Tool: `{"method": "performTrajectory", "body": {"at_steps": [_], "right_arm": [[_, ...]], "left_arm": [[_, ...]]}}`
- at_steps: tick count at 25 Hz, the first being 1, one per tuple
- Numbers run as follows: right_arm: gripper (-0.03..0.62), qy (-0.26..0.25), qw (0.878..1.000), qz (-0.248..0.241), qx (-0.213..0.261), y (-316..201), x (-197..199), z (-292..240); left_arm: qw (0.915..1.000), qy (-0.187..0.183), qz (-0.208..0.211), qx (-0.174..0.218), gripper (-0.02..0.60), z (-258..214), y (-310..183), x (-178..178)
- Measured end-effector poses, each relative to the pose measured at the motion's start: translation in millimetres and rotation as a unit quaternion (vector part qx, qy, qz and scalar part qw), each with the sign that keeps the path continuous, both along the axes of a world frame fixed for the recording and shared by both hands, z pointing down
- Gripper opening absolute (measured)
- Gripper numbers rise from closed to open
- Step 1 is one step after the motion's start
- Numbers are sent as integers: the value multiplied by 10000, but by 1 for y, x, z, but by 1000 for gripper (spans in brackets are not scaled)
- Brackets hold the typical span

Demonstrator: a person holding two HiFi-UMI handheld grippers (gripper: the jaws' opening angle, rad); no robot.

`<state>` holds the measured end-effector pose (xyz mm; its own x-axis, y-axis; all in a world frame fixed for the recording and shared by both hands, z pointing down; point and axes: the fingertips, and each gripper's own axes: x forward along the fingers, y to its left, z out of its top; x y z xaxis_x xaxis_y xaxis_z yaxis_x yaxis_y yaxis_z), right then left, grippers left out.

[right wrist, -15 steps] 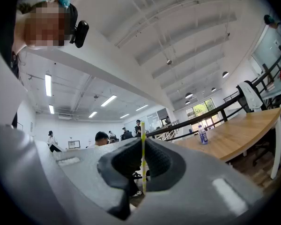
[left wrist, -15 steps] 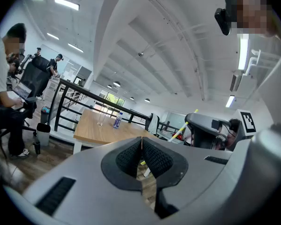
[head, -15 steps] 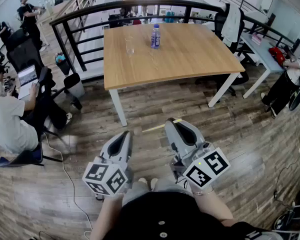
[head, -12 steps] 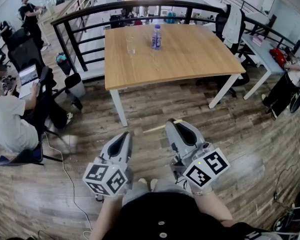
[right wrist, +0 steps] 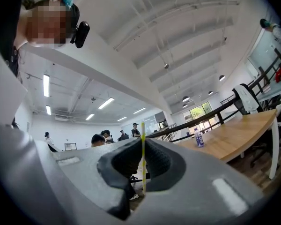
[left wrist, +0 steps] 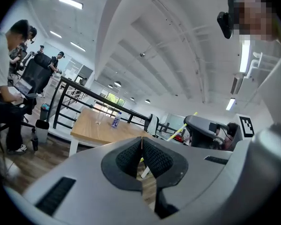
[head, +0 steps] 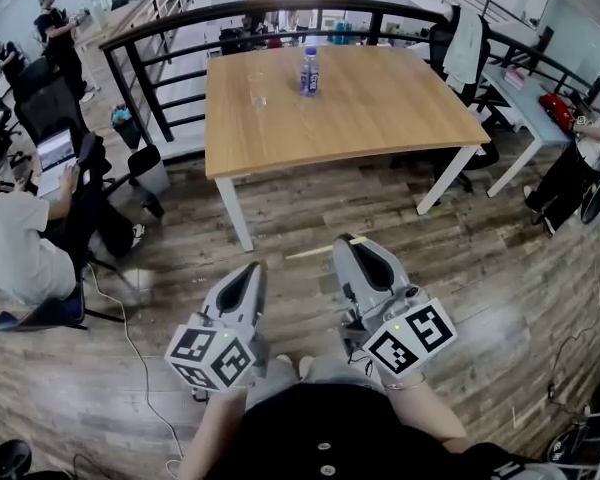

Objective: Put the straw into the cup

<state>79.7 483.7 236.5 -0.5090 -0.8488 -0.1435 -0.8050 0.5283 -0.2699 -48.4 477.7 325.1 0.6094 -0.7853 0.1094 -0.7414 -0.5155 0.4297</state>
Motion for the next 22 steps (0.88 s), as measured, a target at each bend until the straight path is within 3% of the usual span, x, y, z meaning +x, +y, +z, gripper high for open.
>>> {"method": "performTrajectory", "body": {"at_steps": [14,22], "right_arm": [[14,-62,9990,-445,-90,13,29,19],[14,-198,9982,-518,-225,-11,24,31]], "left_arm": [[9998,-97,118,-101,20,20,18,53],[9995,-241,105,-162,20,23,1,51]]}}
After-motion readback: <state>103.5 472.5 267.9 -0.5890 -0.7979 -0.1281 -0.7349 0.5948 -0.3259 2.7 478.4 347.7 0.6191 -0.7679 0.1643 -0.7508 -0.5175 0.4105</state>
